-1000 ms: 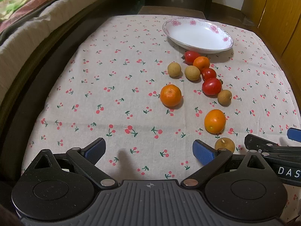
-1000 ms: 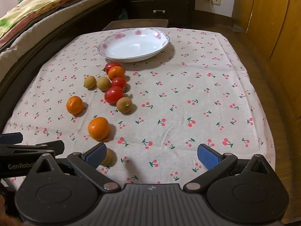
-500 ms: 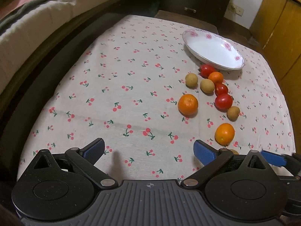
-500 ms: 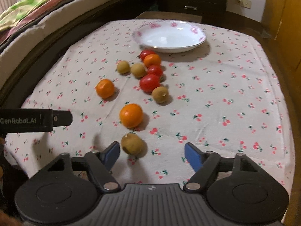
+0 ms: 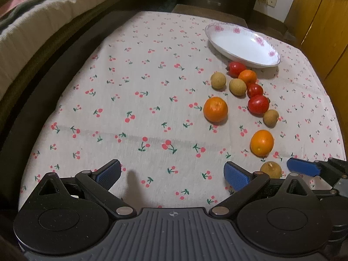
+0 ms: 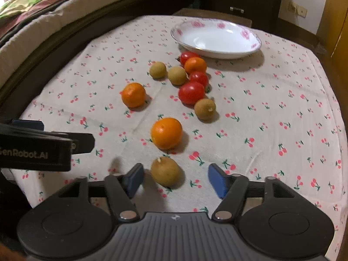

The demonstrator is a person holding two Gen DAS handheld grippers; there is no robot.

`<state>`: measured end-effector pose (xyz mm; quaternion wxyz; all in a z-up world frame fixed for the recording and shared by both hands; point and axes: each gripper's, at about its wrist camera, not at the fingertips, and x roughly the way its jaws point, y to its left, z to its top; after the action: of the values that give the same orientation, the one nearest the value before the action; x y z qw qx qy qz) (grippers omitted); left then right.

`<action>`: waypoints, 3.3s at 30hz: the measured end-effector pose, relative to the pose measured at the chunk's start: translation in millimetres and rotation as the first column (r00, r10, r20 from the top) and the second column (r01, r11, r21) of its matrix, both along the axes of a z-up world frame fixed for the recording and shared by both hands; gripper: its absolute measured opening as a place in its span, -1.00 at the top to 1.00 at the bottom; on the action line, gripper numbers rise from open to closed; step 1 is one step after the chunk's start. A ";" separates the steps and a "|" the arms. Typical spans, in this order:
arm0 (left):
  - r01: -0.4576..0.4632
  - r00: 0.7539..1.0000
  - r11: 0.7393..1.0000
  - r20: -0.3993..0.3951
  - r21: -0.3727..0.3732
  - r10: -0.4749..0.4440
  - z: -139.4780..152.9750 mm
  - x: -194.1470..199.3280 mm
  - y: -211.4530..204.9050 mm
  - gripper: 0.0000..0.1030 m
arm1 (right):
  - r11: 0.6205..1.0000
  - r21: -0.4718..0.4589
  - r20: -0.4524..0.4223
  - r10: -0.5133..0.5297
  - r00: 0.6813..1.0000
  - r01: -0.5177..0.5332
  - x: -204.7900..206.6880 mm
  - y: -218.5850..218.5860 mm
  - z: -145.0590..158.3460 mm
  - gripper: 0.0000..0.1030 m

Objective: Organize fruits
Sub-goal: 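Lower the right tool onto a brown round fruit and close it, then close the left tool on an orange mandarin while the right tool holds the brown fruit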

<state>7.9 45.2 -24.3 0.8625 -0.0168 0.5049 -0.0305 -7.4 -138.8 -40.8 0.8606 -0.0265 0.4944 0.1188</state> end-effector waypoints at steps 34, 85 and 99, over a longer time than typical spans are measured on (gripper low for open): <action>0.292 0.954 0.956 0.056 0.040 -0.294 -3.6 24.0 -84.1 -0.53 | 0.998 0.056 0.025 0.013 1.000 -0.014 -4.6 -41.3 18.4 0.55; 0.282 0.955 0.959 0.097 -0.024 -0.279 -16.7 26.2 -51.6 -0.25 | 0.993 0.029 0.045 0.110 0.993 -0.112 20.0 -40.8 1.3 0.12; 0.276 0.958 0.961 0.073 0.011 -0.276 -18.0 21.3 -53.9 0.21 | 0.995 0.006 0.045 0.099 0.994 -0.100 14.5 -39.5 1.9 0.45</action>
<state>29.2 -8.8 -42.3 0.8679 0.0551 0.4701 -0.1511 7.1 -178.3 -38.9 0.8646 -0.0501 0.4727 0.1631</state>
